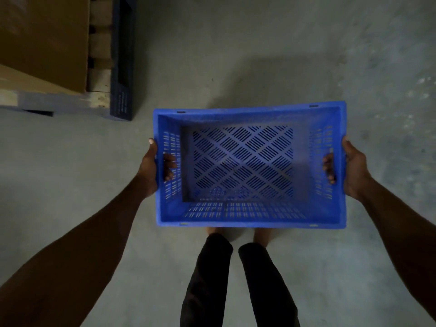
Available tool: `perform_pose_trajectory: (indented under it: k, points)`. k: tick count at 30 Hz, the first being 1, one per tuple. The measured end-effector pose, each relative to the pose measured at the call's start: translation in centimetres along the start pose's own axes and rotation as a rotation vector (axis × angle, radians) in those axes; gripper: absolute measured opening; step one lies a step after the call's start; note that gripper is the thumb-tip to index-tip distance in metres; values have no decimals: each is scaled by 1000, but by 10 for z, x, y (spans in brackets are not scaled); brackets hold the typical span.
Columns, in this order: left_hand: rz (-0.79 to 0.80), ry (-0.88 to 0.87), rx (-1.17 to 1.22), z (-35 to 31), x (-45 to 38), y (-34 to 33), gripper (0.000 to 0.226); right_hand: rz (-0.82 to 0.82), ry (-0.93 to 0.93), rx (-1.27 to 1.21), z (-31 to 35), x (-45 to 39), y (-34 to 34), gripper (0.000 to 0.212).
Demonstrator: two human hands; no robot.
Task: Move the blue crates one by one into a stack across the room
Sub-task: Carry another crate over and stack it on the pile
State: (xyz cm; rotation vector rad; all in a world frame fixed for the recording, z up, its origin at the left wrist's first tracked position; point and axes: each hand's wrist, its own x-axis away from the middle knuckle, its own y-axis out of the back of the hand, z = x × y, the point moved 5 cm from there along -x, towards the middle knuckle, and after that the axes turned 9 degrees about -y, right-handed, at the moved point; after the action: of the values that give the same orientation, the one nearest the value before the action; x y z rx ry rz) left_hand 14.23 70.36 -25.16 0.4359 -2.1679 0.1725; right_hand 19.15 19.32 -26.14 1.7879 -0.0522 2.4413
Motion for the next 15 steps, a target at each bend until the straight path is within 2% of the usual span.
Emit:
perform_pose_trajectory:
  k: [6, 15]
  points:
    - [34, -33, -5, -68, 98, -4, 65, 21, 50, -94, 31, 119, 17, 66]
    - [114, -207, -133, -231, 316, -37, 64, 6, 120, -169, 76, 369, 69, 63]
